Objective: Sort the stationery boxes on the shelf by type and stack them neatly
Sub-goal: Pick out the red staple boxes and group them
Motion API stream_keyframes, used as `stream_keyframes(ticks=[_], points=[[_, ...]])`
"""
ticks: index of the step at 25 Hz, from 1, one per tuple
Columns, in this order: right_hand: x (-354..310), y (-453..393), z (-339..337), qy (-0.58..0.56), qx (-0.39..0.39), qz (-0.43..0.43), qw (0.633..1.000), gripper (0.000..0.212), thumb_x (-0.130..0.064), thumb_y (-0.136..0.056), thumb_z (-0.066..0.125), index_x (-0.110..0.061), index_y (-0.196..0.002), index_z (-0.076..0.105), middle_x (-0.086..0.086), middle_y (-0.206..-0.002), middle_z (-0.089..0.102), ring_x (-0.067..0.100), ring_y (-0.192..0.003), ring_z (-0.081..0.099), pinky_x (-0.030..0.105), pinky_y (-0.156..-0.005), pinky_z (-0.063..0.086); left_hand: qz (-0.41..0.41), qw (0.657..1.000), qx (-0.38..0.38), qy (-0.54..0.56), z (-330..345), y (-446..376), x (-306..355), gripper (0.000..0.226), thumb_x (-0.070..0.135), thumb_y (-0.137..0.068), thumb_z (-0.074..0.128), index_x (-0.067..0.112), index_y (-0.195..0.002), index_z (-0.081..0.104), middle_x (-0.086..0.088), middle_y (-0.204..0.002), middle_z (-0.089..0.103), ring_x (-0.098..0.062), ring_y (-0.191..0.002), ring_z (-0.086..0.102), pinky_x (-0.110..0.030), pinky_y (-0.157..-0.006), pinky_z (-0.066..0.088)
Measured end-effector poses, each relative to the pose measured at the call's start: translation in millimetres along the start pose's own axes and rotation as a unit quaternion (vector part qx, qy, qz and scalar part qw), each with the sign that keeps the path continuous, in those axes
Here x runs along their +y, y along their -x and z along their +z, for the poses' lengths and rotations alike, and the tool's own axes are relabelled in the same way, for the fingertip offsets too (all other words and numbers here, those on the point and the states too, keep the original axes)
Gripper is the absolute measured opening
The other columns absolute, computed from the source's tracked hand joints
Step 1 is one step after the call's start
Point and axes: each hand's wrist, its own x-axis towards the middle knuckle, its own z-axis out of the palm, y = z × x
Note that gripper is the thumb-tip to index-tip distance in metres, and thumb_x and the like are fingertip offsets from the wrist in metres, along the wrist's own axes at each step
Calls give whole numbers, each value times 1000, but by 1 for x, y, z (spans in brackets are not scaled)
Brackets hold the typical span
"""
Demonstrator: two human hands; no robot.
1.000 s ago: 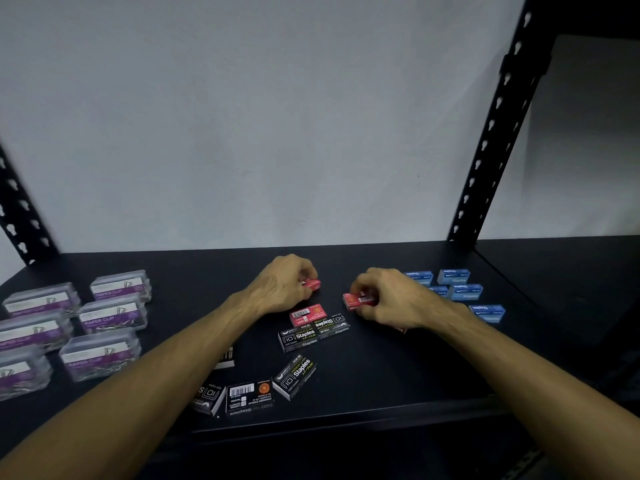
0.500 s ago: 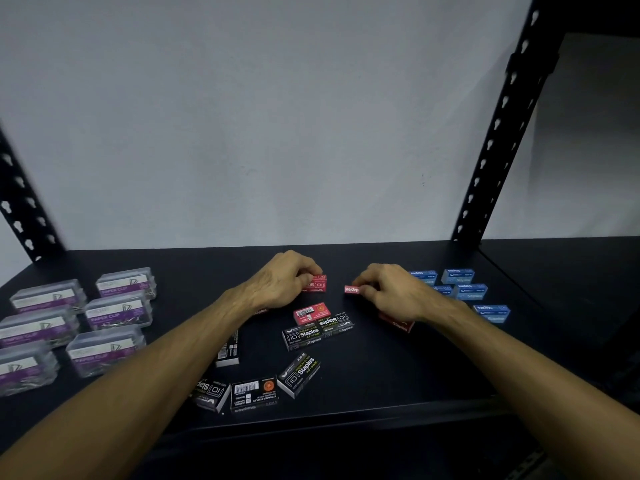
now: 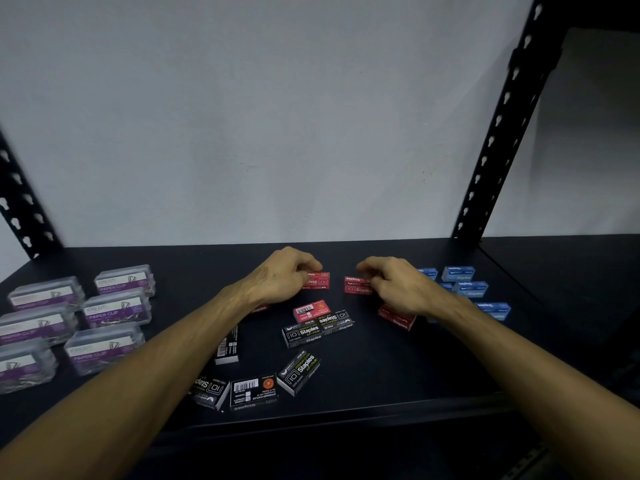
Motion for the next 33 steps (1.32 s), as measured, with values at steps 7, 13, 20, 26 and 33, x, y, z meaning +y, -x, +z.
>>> stream_keyframes(ticks=[7, 13, 20, 26, 33], points=[[-2, -2, 1, 51, -9, -11, 999, 49, -18, -89, 66, -20, -136, 54, -2, -131, 60, 11, -109, 58, 21, -89, 43, 4, 999, -28, -23, -3, 1, 1, 51, -2, -87, 64, 20, -132, 60, 2, -128, 63, -10, -111, 57, -25, -95, 48], [-2, -3, 2, 49, -11, -1, 999, 36, -22, -90, 67, -23, -125, 61, -6, -117, 65, 7, -96, 58, 24, -82, 45, 10, 999, -32, -35, -3, 0, -1, 54, -4, -85, 64, 20, -133, 59, 2, -126, 64, -8, -105, 57, -24, -93, 48], [-7, -1, 3, 55, 9, -12, 998, 18, -22, -91, 65, -21, -109, 68, -7, -100, 68, 9, -89, 61, 25, -77, 48, 40, 996, -37, -75, 4, -8, 8, 32, 18, -89, 71, 22, -120, 67, 7, -116, 67, -10, -105, 63, -26, -88, 50], [-2, 3, -1, 54, 12, -8, 998, 15, -21, -91, 65, -20, -106, 68, -8, -96, 66, 6, -82, 59, 15, -63, 40, 30, 998, 27, 39, 6, -7, 16, 19, 11, -81, 77, 25, -89, 67, 8, -81, 68, -5, -71, 66, -19, -65, 49], [-2, 5, -1, 55, 18, -1, 998, 14, -21, -90, 66, -21, -104, 68, -7, -95, 67, 9, -85, 61, 21, -67, 42, 41, 997, 34, 47, 2, 0, 10, 32, 2, -83, 73, 24, -105, 65, 13, -85, 62, 1, -64, 57, -17, -66, 49]])
